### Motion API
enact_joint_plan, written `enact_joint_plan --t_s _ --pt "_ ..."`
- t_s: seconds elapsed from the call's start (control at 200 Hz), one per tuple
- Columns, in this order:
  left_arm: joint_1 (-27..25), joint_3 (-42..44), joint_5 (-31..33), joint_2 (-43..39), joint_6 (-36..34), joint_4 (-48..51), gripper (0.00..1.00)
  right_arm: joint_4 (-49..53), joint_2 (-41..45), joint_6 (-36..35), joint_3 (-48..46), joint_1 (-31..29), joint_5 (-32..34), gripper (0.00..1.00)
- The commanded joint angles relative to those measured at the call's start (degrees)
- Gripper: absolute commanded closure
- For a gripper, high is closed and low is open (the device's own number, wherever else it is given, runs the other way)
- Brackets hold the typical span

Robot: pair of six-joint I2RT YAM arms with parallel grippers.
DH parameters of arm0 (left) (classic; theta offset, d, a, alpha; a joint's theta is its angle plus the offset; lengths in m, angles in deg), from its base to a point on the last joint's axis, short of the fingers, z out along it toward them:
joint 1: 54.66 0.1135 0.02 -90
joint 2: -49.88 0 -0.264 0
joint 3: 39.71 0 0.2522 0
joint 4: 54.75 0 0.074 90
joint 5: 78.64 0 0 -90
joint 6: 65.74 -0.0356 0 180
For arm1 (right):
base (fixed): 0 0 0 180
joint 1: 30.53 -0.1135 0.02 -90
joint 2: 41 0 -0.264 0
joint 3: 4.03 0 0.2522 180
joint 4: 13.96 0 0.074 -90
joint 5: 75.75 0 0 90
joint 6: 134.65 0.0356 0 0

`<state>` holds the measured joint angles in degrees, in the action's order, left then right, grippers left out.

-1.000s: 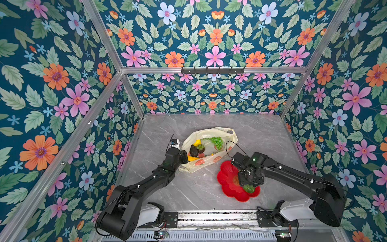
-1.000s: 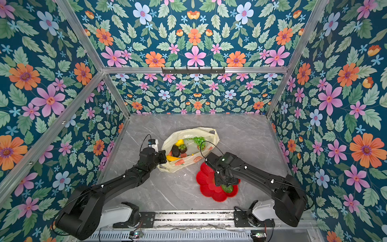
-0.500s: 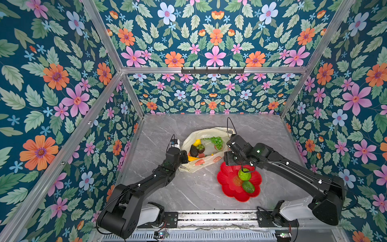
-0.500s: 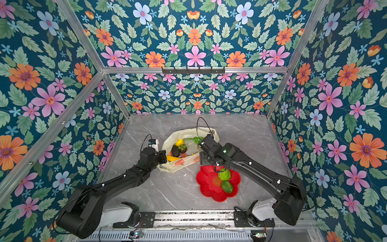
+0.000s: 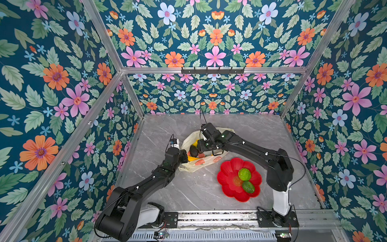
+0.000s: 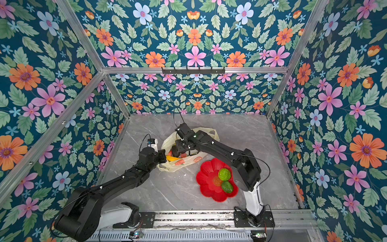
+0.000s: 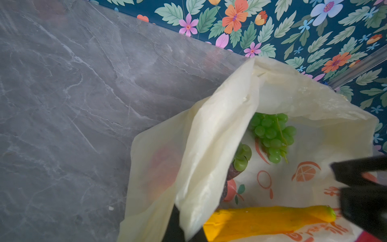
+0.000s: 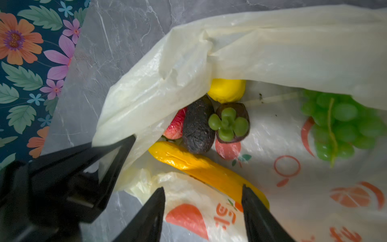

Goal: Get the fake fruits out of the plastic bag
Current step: 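Move the open right gripper back over the bag opening, then reach into the bag and grasp the yellow fruit with the right gripper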

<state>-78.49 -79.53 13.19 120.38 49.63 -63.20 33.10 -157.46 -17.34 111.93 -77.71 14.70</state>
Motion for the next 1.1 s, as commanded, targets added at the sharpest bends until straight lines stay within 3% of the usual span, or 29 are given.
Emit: enact_joint_plan --t_s 0.0,0.48,0.8,1.095 --pt "0.08 0.14 0.68 -0.23 0.04 0.07 1.00 0.07 -4.74 -3.28 4.38 0.29 1.01 0.39" --pt "0.09 0.50 -0.16 -0.80 0.01 -0.46 1.00 3.97 -19.14 -9.15 20.05 1.61 5.35 0.36" --pt "0.02 0.24 -0.42 0.08 0.03 -0.63 1.00 1.71 -20.17 -12.90 22.01 1.39 4.45 0.44" --pt "0.07 0.31 -0.33 -0.10 -0.05 -0.56 1.00 4.98 -26.24 -15.53 30.88 1.39 4.91 0.46"
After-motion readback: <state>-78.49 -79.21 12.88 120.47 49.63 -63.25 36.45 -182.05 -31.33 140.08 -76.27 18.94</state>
